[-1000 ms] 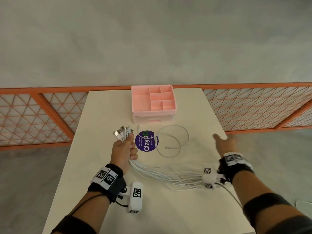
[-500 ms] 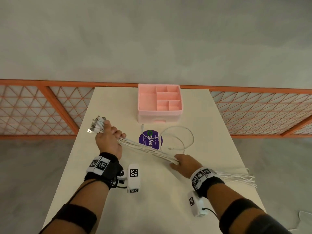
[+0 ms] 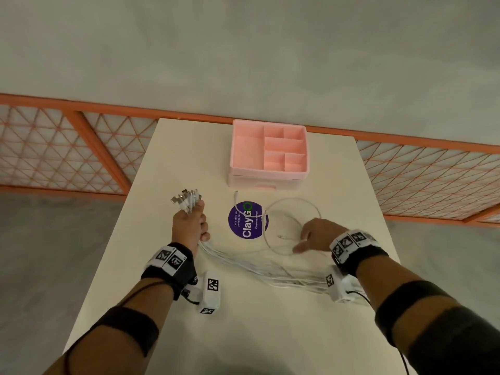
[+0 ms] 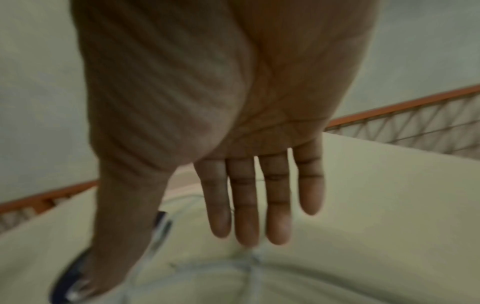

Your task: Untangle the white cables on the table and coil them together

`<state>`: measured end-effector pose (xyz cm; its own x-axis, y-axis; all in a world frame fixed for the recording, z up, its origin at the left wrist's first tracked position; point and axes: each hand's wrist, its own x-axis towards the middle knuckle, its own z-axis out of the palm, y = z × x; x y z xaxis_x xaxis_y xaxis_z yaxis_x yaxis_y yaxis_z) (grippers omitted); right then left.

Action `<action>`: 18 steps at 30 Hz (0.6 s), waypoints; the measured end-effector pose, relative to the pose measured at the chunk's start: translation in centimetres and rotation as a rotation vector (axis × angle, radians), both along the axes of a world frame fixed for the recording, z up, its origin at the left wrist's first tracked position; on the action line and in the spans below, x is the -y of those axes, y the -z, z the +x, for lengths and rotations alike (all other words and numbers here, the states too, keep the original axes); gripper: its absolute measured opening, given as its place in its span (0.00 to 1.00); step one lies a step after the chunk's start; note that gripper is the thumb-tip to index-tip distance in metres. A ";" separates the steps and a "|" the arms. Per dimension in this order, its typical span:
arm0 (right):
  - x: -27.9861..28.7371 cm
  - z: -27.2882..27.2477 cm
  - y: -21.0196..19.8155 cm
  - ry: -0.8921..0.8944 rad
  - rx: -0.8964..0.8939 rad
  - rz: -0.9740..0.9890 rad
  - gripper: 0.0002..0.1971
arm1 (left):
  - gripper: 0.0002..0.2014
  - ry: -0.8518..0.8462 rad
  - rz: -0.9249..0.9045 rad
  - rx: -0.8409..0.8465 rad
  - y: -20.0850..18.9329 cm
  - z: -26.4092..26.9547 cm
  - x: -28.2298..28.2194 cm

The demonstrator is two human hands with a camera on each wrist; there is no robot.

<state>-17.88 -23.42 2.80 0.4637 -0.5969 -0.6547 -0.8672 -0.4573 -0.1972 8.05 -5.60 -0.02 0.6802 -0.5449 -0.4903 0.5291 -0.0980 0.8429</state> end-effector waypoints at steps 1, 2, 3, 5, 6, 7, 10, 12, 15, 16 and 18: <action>0.2 2.2 -0.5 -0.024 0.082 -0.025 0.23 | 0.11 0.018 0.011 0.013 0.2 0.0 0.1; 0.2 4.3 -0.7 -0.052 0.158 -0.052 0.18 | 0.12 0.032 0.024 0.025 0.3 0.0 0.1; 0.0 6.3 -0.7 -0.078 0.226 -0.075 0.14 | 0.12 0.045 0.042 0.035 0.4 0.1 0.2; -0.6 9.8 -0.3 -0.103 0.335 -0.113 0.11 | 0.12 0.068 0.077 0.049 0.6 0.1 0.1; -1.2 11.3 0.0 -0.106 0.371 -0.128 0.11 | 0.12 0.076 0.089 0.049 0.7 0.0 0.0; -1.7 12.5 0.4 -0.107 0.389 -0.138 0.12 | 0.12 0.080 0.099 0.041 0.8 -0.1 -0.1; -3.2 15.0 2.4 -0.090 0.306 -0.115 0.16 | 0.13 0.089 0.126 -0.007 1.3 -0.5 -0.5; -4.0 15.7 3.8 -0.049 0.224 -0.054 0.16 | 0.13 0.096 0.140 -0.034 1.6 -0.9 -0.7; -5.1 15.7 4.7 0.057 0.323 0.006 0.16 | 0.13 0.096 0.137 -0.060 1.8 -1.1 -0.9; -5.5 15.6 4.7 0.113 0.412 0.019 0.18 | 0.13 0.095 0.134 -0.067 1.8 -1.2 -1.0; -6.3 15.4 4.2 0.185 0.558 0.038 0.20 | 0.13 0.095 0.123 -0.094 1.7 -1.1 -1.2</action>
